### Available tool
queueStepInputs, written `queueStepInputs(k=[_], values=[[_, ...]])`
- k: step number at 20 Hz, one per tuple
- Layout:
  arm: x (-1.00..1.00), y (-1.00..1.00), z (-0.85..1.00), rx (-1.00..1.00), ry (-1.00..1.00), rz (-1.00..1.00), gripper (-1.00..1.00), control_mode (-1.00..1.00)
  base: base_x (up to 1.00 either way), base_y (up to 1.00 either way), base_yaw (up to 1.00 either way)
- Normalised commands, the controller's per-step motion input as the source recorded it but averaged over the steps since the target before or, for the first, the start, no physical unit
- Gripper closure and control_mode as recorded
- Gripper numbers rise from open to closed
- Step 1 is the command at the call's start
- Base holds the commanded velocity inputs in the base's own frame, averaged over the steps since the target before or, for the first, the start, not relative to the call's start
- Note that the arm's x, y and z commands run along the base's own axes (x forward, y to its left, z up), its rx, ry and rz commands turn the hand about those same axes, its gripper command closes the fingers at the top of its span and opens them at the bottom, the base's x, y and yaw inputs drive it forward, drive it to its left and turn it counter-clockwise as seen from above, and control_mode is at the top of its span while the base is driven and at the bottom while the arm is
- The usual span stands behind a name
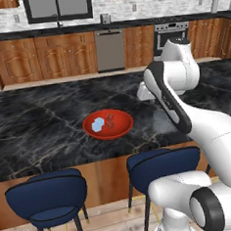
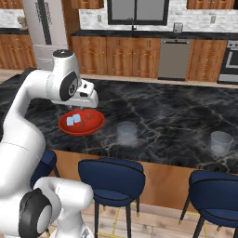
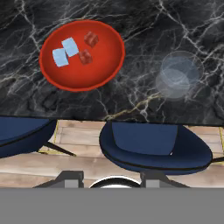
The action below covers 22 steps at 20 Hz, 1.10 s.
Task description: There are four ice cubes in the ice bowl. Place two ice cubes in each glass of water.
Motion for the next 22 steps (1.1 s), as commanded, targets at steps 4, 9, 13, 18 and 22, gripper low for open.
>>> queueStepInputs(k=[4,9,13,18,22], values=[[0.0,0.06,0.0,0.0,0.0,0.0,-1.0,-1.0,0.0,0.0,0.0],[-0.01,0.34,-0.04,0.09,-0.08,0.0,-1.0,-1.0,0.0,0.0,0.0],[0.61,0.86,-0.22,0.07,-0.11,-0.07,-1.0,-1.0,0.0,0.0,0.0],[1.0,0.24,-0.29,-0.08,0.03,-0.1,-1.0,-1.0,0.0,0.0,0.0],[0.3,0.01,-0.16,0.0,0.01,0.0,-1.0,-1.0,0.0,0.0,0.0]])
